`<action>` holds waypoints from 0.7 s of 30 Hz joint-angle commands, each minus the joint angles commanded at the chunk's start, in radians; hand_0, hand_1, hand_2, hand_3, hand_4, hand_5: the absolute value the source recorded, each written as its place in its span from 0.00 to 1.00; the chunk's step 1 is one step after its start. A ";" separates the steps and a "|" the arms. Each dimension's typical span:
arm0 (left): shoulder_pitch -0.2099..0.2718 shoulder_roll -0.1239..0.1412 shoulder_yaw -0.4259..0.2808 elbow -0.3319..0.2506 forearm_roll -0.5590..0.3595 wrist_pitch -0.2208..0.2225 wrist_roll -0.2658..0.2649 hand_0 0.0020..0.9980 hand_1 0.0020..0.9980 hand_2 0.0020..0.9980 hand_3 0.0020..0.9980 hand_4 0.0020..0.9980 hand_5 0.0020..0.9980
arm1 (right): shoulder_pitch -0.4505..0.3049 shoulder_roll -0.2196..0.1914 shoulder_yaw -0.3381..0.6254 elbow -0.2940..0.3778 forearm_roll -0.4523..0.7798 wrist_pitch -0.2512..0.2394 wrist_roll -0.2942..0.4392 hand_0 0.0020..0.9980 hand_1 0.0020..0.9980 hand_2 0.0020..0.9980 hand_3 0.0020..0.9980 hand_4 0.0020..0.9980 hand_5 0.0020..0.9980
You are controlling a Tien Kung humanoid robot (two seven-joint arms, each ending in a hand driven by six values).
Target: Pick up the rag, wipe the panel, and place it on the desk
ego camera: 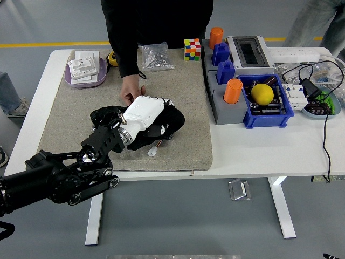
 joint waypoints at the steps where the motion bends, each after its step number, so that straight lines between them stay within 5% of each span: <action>1: 0.001 0.005 -0.006 0.004 0.000 0.000 0.000 0.22 0.17 0.68 0.68 0.52 0.11 | 0.000 0.000 0.001 0.000 0.000 0.000 0.000 0.78 0.68 0.72 0.66 1.00 0.58; 21: 0.031 0.072 -0.054 0.042 0.002 0.002 -0.009 0.22 0.17 0.68 0.68 0.51 0.10 | -0.007 0.014 0.009 0.001 -0.003 -0.006 0.004 0.78 0.68 0.72 0.66 1.00 0.58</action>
